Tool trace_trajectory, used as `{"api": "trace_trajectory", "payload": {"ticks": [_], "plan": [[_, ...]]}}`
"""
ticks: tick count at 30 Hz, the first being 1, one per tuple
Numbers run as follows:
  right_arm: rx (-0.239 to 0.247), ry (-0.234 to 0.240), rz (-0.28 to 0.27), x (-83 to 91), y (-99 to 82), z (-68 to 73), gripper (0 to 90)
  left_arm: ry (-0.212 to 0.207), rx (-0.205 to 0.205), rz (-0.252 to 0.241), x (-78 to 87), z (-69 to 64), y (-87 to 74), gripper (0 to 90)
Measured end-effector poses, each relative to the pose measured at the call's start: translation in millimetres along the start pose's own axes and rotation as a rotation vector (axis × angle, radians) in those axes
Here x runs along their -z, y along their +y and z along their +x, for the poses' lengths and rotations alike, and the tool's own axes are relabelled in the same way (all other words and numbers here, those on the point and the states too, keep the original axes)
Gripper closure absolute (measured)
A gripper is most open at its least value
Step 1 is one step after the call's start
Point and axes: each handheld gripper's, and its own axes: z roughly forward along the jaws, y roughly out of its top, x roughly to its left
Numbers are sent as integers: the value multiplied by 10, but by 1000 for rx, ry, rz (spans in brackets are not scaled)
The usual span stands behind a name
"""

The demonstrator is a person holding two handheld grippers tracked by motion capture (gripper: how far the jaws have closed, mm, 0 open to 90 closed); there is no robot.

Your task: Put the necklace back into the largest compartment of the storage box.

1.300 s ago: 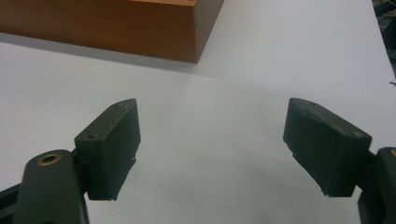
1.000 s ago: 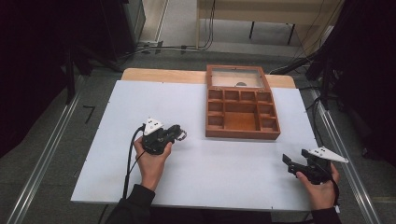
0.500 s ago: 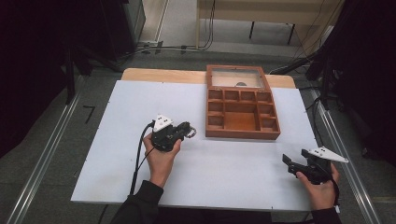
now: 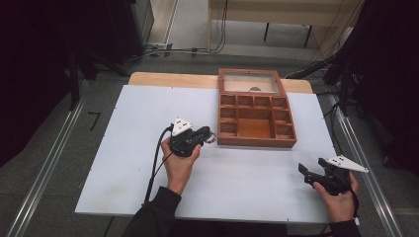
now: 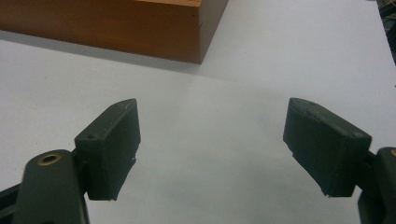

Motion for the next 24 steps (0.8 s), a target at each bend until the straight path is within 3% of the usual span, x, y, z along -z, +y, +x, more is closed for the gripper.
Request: {"api": "trace_trajectory", "payload": {"ticks": [24], "plan": [[1,-4,3,1,-6,-28,179,-51,-19,3,-327,-236,115,828]]}}
